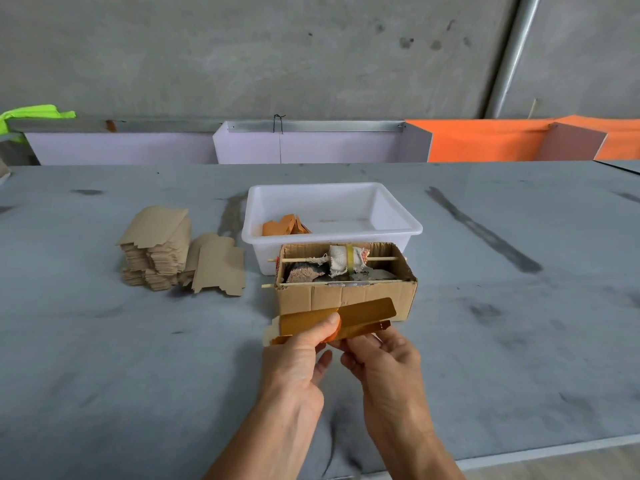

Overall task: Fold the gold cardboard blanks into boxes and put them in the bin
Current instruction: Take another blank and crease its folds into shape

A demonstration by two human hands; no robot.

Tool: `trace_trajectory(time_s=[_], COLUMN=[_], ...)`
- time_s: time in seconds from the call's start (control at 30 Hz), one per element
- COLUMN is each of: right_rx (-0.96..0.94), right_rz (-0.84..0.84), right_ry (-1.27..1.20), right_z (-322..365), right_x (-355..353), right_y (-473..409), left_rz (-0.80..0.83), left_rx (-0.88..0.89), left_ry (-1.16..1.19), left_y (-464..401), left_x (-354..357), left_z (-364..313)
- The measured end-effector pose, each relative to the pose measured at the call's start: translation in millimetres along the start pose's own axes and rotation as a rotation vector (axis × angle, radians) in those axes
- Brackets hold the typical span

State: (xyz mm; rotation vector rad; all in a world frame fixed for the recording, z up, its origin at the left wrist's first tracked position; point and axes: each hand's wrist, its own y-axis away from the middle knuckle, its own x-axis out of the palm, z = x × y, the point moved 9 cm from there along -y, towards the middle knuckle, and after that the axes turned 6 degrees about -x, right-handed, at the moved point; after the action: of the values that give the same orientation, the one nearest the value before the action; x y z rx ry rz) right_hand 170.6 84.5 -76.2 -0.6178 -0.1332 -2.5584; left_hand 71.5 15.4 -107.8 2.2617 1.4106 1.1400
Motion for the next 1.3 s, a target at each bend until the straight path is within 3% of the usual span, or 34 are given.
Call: trace_trajectory(time_s=[0.2, 0.4, 0.53, 0.77, 0.93, 1.3], right_rx=[0.192, 0.289, 0.277, 0.248, 0.218, 0.215], right_rz=[0.003, -0.19, -0.277, -0.284, -0.176, -0.253], right_ry=[-0.176, -0.255, -0.163, -0.062, 0.0, 0.018], right_z=[-8.2, -20.3, -19.7, -18.9, -12.9, -21.9], right_x=[10.0, 5.2, -5.0, -7.8, -3.8, -10.1], right_y=[6.2, 5.2, 1.6, -1.1, -0.8, -3.7], left_rz=[0.039, 0.105, 0.118, 0.088, 0.068, 0.046], left_rx=[-0.009, -0.041, 0.024, 0.139, 0.15, 0.087], left_ry=[-0.015, -0.053, -0.099, -0.146, -0.096, -0.046], left_y=[-4.8, 0.3, 1.1, 4.2, 2.0, -4.0], left_x=[2.6, 5.7, 2.6, 2.0, -0.5, -10.0], left_z=[0.2, 7.1, 7.9, 2.4, -4.5, 2.1])
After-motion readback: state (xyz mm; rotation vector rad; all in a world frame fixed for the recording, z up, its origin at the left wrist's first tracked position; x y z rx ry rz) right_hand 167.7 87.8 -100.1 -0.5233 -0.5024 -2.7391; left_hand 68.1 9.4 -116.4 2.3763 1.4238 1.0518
